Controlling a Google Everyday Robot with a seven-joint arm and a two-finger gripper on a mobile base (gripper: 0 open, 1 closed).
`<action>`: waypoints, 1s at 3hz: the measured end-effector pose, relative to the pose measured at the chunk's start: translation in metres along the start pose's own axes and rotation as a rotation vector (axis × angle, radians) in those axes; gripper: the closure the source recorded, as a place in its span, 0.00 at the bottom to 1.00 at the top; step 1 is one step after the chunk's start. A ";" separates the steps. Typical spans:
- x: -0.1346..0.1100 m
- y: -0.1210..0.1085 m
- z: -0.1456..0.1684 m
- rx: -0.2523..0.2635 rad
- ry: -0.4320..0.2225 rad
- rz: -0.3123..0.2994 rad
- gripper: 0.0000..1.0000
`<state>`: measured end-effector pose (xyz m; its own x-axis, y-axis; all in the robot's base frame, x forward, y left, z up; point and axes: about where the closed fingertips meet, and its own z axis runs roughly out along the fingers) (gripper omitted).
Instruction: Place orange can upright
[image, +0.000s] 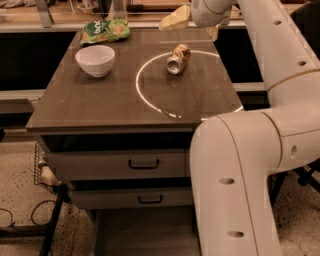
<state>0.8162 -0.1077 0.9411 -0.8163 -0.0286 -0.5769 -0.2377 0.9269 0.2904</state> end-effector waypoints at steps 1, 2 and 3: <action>0.006 0.009 0.016 0.016 0.046 0.022 0.00; 0.019 0.012 0.031 0.098 0.122 0.046 0.00; 0.033 0.009 0.041 0.214 0.195 0.061 0.00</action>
Offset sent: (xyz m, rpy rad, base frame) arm 0.0506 0.0087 -0.0030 -0.2277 0.2489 -0.1387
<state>0.8089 -0.0853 0.8934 -0.9164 -0.0226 -0.3997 -0.0857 0.9863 0.1408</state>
